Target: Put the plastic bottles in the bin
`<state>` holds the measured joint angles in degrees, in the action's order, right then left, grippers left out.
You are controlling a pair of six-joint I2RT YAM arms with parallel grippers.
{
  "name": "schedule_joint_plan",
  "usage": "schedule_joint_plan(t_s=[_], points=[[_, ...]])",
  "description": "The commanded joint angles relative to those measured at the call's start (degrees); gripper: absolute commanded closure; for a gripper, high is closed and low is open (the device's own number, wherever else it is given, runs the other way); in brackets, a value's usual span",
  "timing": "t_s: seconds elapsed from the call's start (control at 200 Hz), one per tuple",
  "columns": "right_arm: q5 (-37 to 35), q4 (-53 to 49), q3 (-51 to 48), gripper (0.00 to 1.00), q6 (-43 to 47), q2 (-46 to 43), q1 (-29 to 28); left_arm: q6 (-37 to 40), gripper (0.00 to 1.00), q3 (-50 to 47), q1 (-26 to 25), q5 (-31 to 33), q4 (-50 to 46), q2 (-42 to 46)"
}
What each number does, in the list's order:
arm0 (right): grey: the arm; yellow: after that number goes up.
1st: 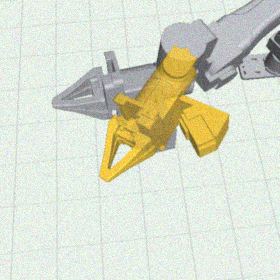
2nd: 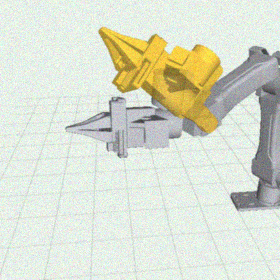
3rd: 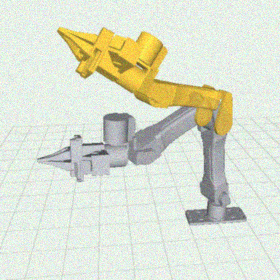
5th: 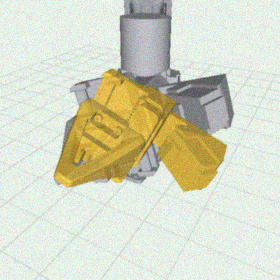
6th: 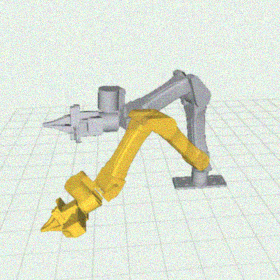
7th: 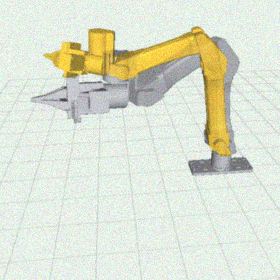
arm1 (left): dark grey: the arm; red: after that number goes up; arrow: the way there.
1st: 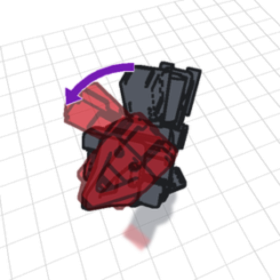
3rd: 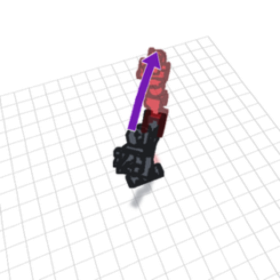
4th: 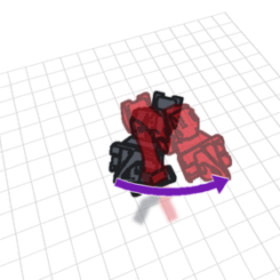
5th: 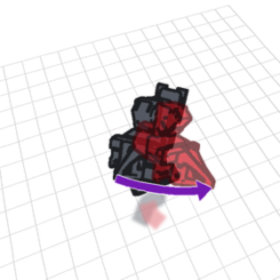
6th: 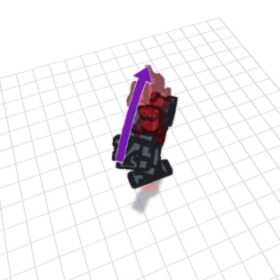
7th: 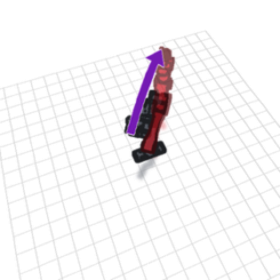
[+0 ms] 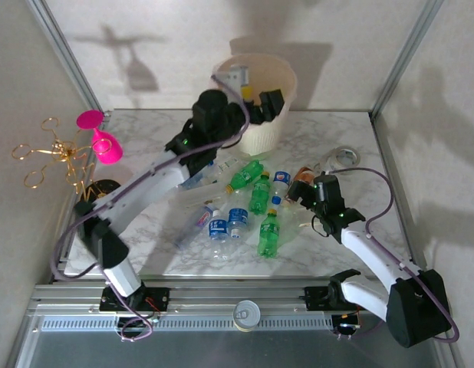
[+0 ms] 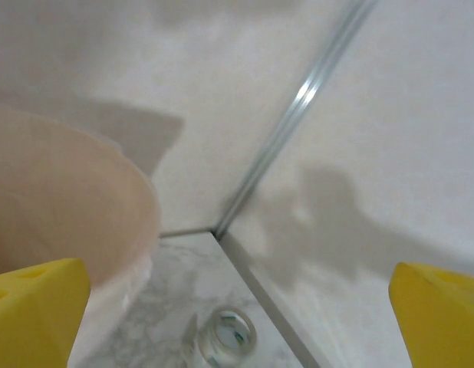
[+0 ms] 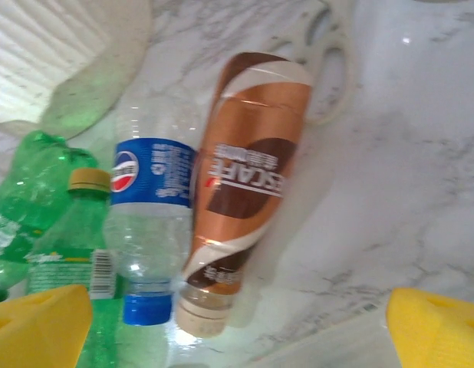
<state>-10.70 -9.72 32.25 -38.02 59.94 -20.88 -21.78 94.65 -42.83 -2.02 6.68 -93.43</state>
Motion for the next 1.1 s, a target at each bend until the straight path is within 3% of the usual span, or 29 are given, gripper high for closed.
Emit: schedule_joint_plan(t_s=[0.0, 0.28, 0.541, 0.746, 1.097], points=[[-4.5, -4.6, 0.2, 0.01, -5.0, -2.5, 0.1, -0.1, 0.01, -13.6, -0.3, 2.8, 11.6, 7.9], [-2.9, -6.9, -2.5, 0.01, -10.8, -4.7, 0.5, -10.0, 0.01, -45.0, -3.0, 11.6, 21.9, 23.8], [-1.2, -10.6, -2.1, 0.01, -16.8, -2.9, 0.7, -21.3, 0.00, -60.5, -7.0, 18.4, 22.5, 28.7], [-1.7, -14.7, -2.4, 0.01, -18.4, -3.1, 1.3, -24.5, 0.00, -63.0, -9.1, 20.0, 26.8, 25.1], [0.7, -13.3, -6.6, 0.01, -21.1, -5.2, 1.8, -21.6, 0.00, -55.9, -9.2, 17.3, 28.3, 16.7]])
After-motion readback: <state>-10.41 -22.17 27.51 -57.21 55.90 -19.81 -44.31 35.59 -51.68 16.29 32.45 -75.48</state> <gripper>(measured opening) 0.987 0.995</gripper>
